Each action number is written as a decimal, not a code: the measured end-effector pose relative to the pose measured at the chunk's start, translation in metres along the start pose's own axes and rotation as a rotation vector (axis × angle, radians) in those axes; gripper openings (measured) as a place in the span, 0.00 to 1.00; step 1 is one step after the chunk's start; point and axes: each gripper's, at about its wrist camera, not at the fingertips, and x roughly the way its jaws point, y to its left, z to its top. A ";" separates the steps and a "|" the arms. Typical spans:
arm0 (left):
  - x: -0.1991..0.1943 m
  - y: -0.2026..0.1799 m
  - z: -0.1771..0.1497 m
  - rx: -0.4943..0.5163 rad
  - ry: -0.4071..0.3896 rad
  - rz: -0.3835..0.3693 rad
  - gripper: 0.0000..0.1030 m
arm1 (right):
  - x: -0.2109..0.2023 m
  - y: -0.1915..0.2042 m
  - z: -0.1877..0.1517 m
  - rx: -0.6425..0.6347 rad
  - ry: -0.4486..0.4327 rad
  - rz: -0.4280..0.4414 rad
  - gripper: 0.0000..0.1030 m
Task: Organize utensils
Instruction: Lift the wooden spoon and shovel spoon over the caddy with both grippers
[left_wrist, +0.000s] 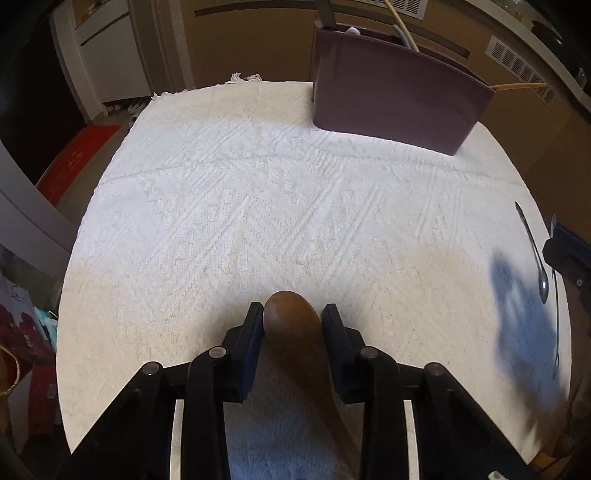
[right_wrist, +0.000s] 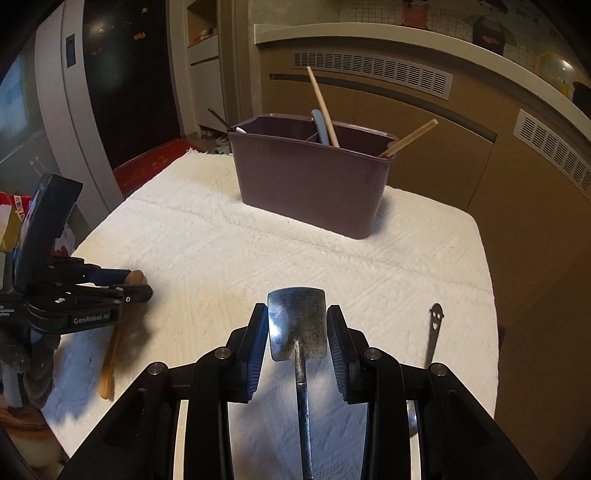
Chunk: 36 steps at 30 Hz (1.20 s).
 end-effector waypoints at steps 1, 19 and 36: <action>-0.003 -0.002 -0.003 0.009 -0.012 -0.006 0.28 | -0.004 -0.004 -0.003 0.013 -0.001 0.009 0.32; -0.148 -0.029 0.019 0.137 -0.462 -0.101 0.27 | -0.094 0.003 0.029 -0.002 -0.189 -0.013 0.32; -0.240 -0.046 0.123 0.219 -0.802 -0.047 0.27 | -0.168 -0.019 0.164 0.030 -0.417 0.007 0.32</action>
